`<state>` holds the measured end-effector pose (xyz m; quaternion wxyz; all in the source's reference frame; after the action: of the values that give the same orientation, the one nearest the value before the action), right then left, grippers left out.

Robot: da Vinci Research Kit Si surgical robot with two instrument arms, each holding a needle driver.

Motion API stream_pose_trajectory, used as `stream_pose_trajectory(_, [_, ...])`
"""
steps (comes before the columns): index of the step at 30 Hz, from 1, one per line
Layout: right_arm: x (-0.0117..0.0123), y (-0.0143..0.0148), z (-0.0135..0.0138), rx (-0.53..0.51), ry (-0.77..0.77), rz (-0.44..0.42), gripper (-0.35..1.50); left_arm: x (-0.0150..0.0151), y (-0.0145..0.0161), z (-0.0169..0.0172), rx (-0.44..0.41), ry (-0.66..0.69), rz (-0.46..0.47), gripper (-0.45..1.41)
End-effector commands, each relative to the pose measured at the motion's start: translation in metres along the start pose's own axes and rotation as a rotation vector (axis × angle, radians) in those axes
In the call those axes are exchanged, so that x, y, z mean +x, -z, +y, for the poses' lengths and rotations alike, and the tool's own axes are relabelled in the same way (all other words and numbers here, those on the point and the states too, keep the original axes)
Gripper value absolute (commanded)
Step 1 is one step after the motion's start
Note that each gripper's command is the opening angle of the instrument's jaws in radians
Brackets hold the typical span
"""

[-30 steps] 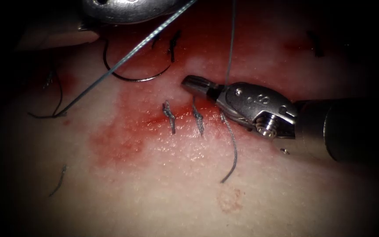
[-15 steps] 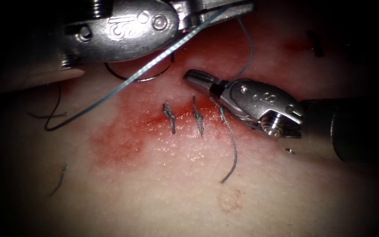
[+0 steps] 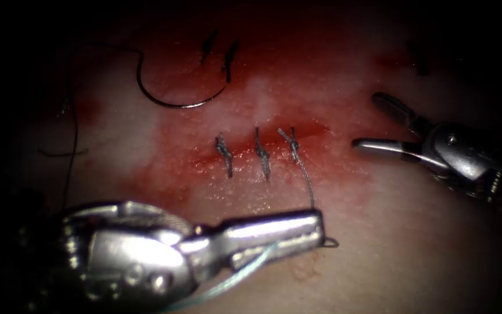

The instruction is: Wound Closure

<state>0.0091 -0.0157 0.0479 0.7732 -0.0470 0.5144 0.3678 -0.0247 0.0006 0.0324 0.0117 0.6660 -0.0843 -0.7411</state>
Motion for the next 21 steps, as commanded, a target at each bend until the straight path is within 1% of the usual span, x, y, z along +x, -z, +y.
stream_pose_trajectory(1, [-0.0008, 0.0003, 0.0008, -0.008, 0.016, -0.005, 1.43, -0.0008, -0.0009, 0.0012, -0.015, 0.006, 0.004, -0.45])
stream_pose_trajectory(4, [-0.0009, 0.0013, 0.0021, -0.020, 0.075, -0.012, 1.31, -0.0018, -0.0016, 0.0051, -0.060, 0.008, 0.001, -0.45])
stream_pose_trajectory(5, [-0.0008, 0.0017, 0.0027, -0.035, 0.139, -0.015, 1.26, -0.0028, -0.0023, 0.0075, -0.099, 0.031, -0.003, -0.45])
stream_pose_trajectory(6, [-0.0008, 0.0017, 0.0027, -0.035, 0.139, -0.015, 1.26, -0.0028, -0.0023, 0.0075, -0.099, 0.031, -0.003, -0.45])
stream_pose_trajectory(8, [-0.0005, 0.0017, 0.0029, -0.056, 0.200, -0.016, 1.26, -0.0039, -0.0029, 0.0094, -0.133, 0.079, 0.011, -0.43])
stream_pose_trajectory(10, [-0.0001, 0.0015, 0.0028, -0.077, 0.255, -0.027, 1.26, -0.0049, -0.0032, 0.0106, -0.160, 0.144, 0.025, -0.05])
stream_pose_trajectory(11, [0.0002, 0.0012, 0.0025, -0.089, 0.270, -0.036, 1.26, -0.0063, -0.0035, 0.0119, -0.186, 0.224, 0.033, 0.16])
stream_pose_trajectory(12, [0.0002, 0.0012, 0.0025, -0.089, 0.270, -0.036, 1.26, -0.0063, -0.0035, 0.0119, -0.186, 0.224, 0.033, 0.16])
stream_pose_trajectory(13, [0.0005, 0.0010, 0.0022, -0.091, 0.298, -0.055, 1.31, -0.0069, -0.0036, 0.0124, -0.186, 0.257, 0.022, 0.27])
stream_pose_trajectory(14, [0.0007, 0.0007, 0.0021, -0.090, 0.303, -0.069, 1.36, -0.0077, -0.0035, 0.0128, -0.181, 0.288, 0.014, 0.64])
stream_pose_trajectory(15, [0.0009, 0.0005, 0.0019, -0.088, 0.309, -0.084, 1.42, -0.0082, -0.0033, 0.0130, -0.174, 0.283, 0.005, 1.00])
stream_pose_trajectory(16, [0.0010, 0.0003, 0.0017, -0.088, 0.309, -0.094, 1.45, -0.0087, -0.0031, 0.0129, -0.164, 0.280, -0.005, 1.13])
stream_pose_trajectory(17, [0.0011, -0.0001, 0.0012, -0.094, 0.313, -0.099, 1.47, -0.0095, -0.0025, 0.0124, -0.095, 0.277, -0.041, 1.35])
stream_pose_trajectory(18, [0.0011, -0.0001, 0.0012, -0.094, 0.313, -0.099, 1.47, -0.0095, -0.0025, 0.0124, -0.095, 0.277, -0.041, 1.35])
stream_pose_trajectory(19, [0.0011, -0.0002, 0.0011, -0.096, 0.313, -0.099, 1.47, -0.0097, -0.0021, 0.0120, -0.050, 0.278, -0.061, 1.40])
stream_pose_trajectory(20, [0.0011, -0.0004, 0.0008, -0.095, 0.313, -0.101, 1.47, -0.0098, -0.0017, 0.0115, -0.011, 0.281, -0.075, 1.40])
stream_pose_trajectory(21, [0.0011, -0.0005, 0.0007, -0.096, 0.313, -0.104, 1.47, -0.0100, -0.0012, 0.0109, 0.007, 0.288, -0.073, 1.40])
